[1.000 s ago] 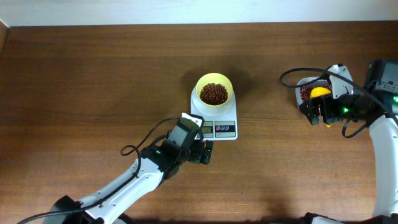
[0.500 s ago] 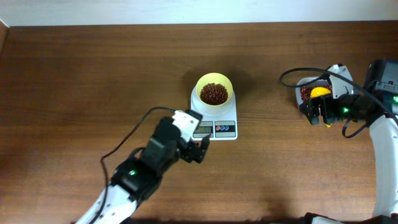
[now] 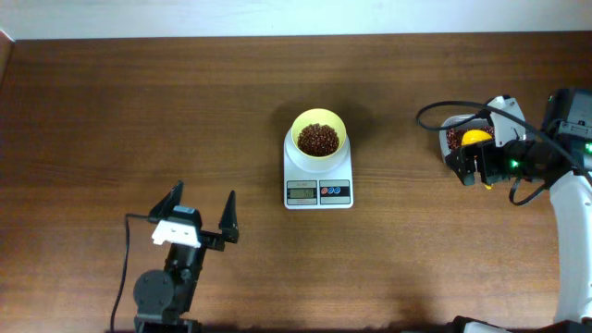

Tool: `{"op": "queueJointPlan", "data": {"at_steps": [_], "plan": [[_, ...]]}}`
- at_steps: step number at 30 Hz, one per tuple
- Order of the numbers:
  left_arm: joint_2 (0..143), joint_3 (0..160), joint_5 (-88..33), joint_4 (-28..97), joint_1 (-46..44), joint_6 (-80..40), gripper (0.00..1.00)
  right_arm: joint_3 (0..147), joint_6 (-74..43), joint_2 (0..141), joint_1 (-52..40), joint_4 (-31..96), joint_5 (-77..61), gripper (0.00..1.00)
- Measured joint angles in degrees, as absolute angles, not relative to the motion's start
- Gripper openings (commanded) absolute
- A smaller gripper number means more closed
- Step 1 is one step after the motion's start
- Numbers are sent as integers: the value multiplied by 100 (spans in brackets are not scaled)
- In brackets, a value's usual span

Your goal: Scoop item into bowl and weigh 50g on scale

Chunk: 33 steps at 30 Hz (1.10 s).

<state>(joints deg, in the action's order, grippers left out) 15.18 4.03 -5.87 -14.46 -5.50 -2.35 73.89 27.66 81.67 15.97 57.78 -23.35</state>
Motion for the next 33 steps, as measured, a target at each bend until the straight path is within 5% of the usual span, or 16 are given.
{"op": "queueJointPlan", "data": {"at_steps": [10,33], "plan": [[99,89,-672,408,303,-303,99,7393,2770,8158,1597,5767,-2335,99],[89,89,-672,410,303,-301,99,7393,2766,8158,1597,5769,-2335,99]]}}
